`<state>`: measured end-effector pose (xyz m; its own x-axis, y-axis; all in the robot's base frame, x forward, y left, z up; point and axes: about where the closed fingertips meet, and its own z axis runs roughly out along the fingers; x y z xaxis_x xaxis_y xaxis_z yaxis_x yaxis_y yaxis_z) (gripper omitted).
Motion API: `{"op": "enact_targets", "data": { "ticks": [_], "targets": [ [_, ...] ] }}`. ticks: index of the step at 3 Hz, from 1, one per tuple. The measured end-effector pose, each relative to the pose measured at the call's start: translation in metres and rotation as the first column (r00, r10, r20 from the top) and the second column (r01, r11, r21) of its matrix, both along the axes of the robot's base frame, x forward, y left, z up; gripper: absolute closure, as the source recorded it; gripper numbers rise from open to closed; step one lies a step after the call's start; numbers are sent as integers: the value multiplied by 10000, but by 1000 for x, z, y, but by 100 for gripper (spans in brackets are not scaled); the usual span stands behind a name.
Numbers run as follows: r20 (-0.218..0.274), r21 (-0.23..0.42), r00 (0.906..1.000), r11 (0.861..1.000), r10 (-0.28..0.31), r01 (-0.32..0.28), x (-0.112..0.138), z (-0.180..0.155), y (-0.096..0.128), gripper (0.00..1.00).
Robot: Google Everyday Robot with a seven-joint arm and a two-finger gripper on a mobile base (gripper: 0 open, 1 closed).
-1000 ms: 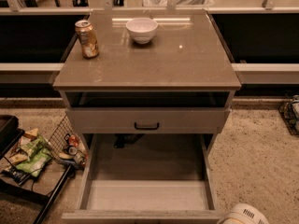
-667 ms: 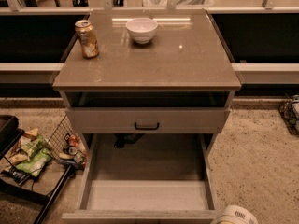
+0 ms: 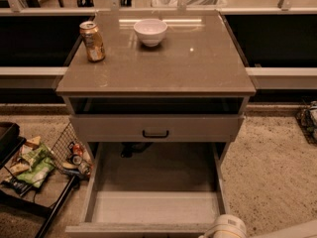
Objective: Close middle drawer
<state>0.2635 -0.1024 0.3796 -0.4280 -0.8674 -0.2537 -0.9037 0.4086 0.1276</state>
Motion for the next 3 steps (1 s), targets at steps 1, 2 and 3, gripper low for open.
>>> {"op": "enact_targets", "data": {
  "ticks": [1, 2, 3],
  "targets": [
    [-108, 124, 9999, 9999, 94, -92, -5, -10, 5, 100],
    [-225, 142, 9995, 9996, 231, -228, -6, -14, 11, 100],
    [-14, 606, 9987, 9969, 502, -500, 14, -34, 38, 100]
  ]
}}
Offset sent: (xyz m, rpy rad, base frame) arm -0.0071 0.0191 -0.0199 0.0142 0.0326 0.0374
